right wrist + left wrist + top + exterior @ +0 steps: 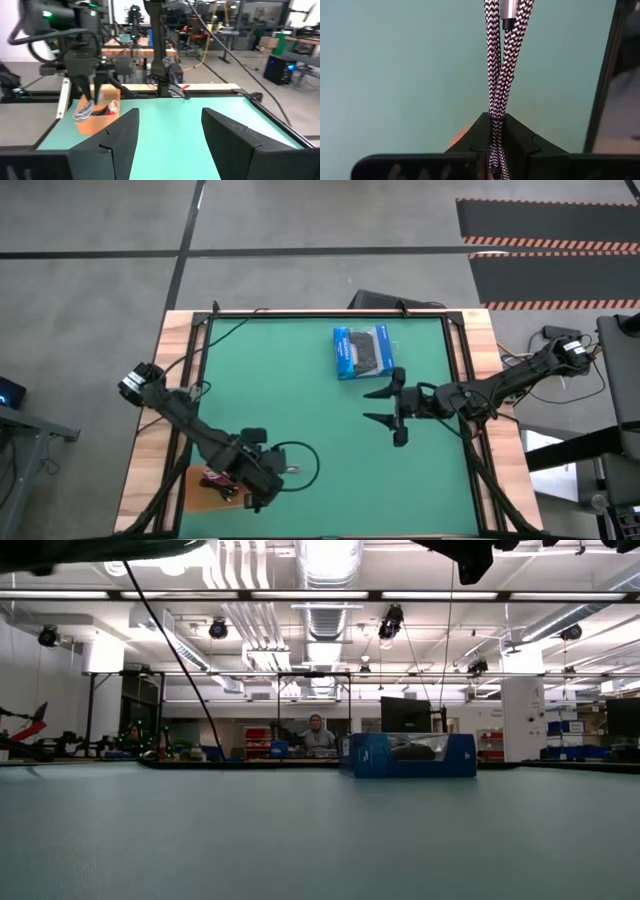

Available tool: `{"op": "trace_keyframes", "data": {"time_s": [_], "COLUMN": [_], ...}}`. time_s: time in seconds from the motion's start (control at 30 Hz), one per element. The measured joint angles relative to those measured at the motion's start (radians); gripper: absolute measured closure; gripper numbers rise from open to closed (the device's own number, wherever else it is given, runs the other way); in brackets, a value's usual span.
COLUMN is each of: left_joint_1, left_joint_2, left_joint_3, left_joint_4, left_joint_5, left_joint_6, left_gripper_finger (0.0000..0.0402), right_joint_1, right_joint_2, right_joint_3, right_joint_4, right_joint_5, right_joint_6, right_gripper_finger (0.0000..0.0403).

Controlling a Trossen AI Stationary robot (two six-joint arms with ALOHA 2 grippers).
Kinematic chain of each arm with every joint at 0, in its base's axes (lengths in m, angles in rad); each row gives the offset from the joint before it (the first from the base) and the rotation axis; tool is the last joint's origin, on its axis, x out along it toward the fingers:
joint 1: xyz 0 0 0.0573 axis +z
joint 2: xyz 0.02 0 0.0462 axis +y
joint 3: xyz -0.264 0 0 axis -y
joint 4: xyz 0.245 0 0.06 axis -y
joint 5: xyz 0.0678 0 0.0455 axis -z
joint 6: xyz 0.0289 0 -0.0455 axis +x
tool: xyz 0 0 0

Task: Pick and place USB-C Cables
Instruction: Put the white black charger cable into the orange bin

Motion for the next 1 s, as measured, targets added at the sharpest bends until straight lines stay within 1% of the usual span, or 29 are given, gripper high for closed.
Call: {"op": "trace_keyframes", "data": {"time_s": [0.2,0.3,0.37,0.47,0.6,0.8,1.0], "left_joint_1": [-0.045,-0.082,-0.115,-0.167,-0.23,-0.307,-0.363], "left_joint_2": [0.0,0.0,0.0,0.0,-0.001,-0.001,-0.001], "left_joint_3": [-0.007,-0.007,-0.009,-0.016,-0.041,-0.07,-0.073], "left_joint_4": [-0.069,-0.109,-0.143,-0.18,-0.174,-0.169,-0.168], "left_joint_5": [0.126,0.151,0.152,0.153,0.155,0.155,0.154], "left_joint_6": [-0.02,-0.039,-0.07,-0.159,-0.244,-0.327,-0.426], "left_gripper_finger": [0.0386,0.0386,0.0386,0.0386,0.0386,0.0386,0.0386], "right_joint_1": [0.0,0.0,0.0,0.0,0.0,0.0,0.0], "right_joint_2": [0.017,0.031,0.044,0.071,0.109,0.154,0.164], "right_joint_3": [0.0,0.0,0.0,0.0,0.0,0.0,0.0], "right_joint_4": [0.0,-0.004,-0.006,-0.008,-0.007,0.011,0.036], "right_joint_5": [0.029,0.032,0.032,0.032,0.033,0.042,0.049], "right_joint_6": [-0.01,-0.008,0.002,0.025,0.042,0.046,0.045], "right_gripper_finger": [0.0195,0.0195,0.0195,0.0195,0.0195,0.0195,0.0195]}}
